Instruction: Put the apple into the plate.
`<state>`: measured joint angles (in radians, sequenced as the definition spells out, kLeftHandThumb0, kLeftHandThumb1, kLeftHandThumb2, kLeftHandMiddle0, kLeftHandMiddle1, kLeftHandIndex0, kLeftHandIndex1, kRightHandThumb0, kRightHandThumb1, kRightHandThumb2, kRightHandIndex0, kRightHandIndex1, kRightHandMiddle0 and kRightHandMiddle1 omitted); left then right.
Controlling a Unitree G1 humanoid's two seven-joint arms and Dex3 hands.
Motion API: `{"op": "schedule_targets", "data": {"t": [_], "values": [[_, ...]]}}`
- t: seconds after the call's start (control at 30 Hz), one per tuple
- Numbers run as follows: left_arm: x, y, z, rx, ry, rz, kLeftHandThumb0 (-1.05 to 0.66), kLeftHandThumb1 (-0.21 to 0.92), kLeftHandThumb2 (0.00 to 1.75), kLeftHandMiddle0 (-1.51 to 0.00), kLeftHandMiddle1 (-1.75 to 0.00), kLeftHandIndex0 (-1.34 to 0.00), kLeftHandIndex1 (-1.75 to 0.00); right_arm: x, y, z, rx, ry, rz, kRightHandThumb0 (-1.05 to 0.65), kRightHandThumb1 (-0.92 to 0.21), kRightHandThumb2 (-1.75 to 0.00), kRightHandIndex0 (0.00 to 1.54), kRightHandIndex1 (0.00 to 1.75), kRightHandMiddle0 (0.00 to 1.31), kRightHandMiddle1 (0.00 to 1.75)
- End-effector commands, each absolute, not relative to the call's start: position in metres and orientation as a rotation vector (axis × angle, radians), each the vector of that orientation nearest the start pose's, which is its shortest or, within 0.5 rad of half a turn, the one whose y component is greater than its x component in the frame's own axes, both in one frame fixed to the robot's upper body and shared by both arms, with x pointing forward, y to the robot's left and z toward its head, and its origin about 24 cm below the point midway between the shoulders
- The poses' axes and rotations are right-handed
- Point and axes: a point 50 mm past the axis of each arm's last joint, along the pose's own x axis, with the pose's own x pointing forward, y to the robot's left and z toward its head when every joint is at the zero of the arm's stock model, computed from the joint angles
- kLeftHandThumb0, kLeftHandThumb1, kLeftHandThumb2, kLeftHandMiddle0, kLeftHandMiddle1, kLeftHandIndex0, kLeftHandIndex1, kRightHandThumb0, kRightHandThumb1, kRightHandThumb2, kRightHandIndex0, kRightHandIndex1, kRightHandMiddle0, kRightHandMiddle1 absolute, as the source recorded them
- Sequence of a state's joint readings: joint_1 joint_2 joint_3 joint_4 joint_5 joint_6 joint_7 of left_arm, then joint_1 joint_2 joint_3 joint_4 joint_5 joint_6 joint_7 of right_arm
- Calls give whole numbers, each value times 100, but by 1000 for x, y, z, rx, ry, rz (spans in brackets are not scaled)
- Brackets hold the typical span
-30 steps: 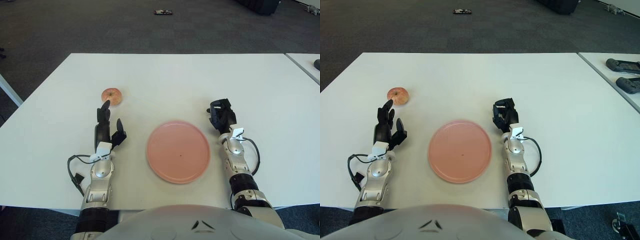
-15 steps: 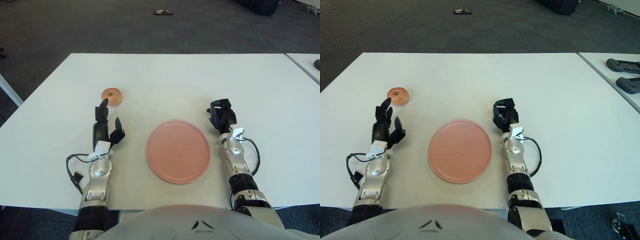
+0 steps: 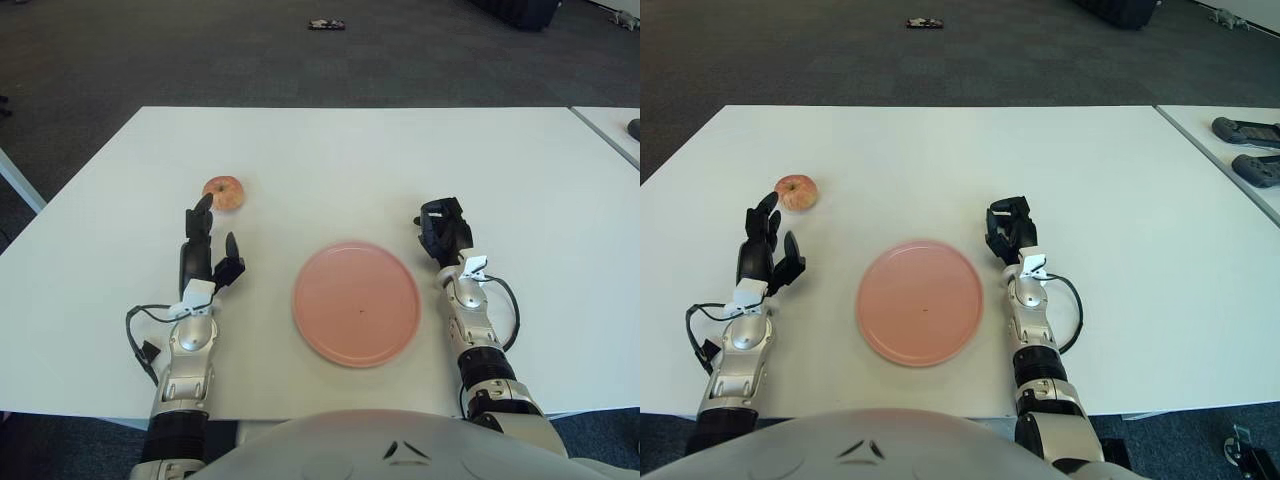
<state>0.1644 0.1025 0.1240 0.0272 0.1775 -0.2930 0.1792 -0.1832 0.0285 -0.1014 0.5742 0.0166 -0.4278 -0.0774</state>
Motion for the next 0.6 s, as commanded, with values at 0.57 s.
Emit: {"op": "schedule_targets", "data": {"t": [0.57], "values": [[226,262,121,456,-274,301,-78,92,93,-17,-15,0,-60,269,-147,-19,78,67,-125,-35,-92,-52,35,148,19,175]]}}
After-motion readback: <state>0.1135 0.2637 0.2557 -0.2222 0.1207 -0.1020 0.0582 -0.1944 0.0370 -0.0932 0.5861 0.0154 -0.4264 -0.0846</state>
